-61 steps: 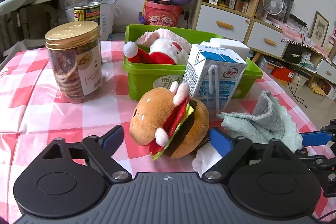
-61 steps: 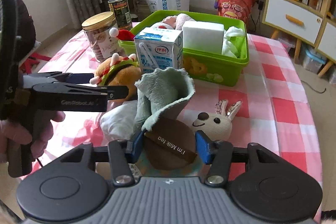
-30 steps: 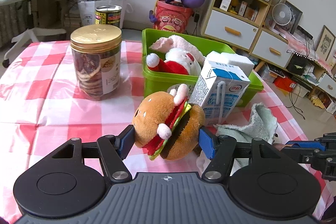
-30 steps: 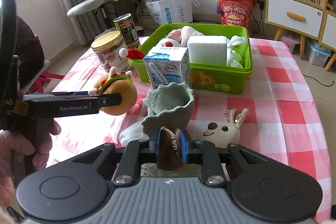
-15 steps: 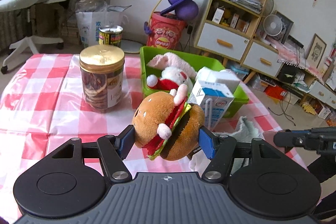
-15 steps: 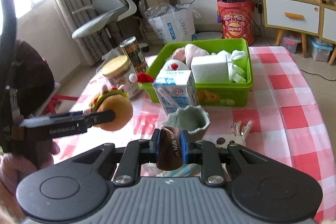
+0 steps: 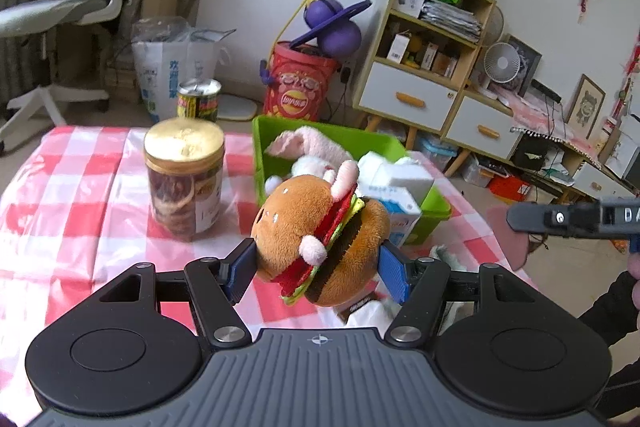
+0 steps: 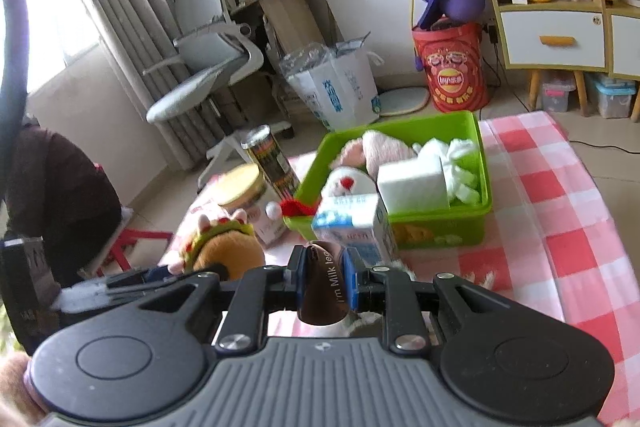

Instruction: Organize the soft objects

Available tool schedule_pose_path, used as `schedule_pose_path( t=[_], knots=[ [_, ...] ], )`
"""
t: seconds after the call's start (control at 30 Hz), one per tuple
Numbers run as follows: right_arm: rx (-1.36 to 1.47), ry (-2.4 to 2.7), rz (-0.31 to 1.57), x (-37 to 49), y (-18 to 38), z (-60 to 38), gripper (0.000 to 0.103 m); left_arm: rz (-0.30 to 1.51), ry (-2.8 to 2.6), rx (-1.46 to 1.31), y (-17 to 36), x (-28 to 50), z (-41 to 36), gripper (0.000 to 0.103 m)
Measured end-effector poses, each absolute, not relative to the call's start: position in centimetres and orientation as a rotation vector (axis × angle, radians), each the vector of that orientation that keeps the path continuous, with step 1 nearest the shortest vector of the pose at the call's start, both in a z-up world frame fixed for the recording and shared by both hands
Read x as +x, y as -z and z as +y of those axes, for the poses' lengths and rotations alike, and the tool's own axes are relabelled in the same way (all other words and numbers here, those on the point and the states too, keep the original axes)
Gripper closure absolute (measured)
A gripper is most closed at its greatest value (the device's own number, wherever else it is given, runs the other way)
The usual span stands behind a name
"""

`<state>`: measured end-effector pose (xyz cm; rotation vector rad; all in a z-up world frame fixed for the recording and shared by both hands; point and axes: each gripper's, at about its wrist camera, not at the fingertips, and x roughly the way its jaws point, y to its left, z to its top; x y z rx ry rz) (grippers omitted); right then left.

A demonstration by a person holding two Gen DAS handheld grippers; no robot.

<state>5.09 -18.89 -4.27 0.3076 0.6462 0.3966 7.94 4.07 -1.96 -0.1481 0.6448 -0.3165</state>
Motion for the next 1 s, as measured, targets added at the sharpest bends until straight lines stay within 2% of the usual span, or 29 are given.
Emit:
schedule_pose_path(
  t=[0.4,1.0],
  knots=[
    [0.340,-0.339,0.591,10.9,1.5,-20.3,0.086,0.622,0.341,-0.114,0.3,13.6,1.6,0.039],
    [0.273,-0.215,0.691,21.3,4.7,-21.8,0.086,0.704,0.381,-0.043,2.7,23.0,-4.1,0.038]
  ],
)
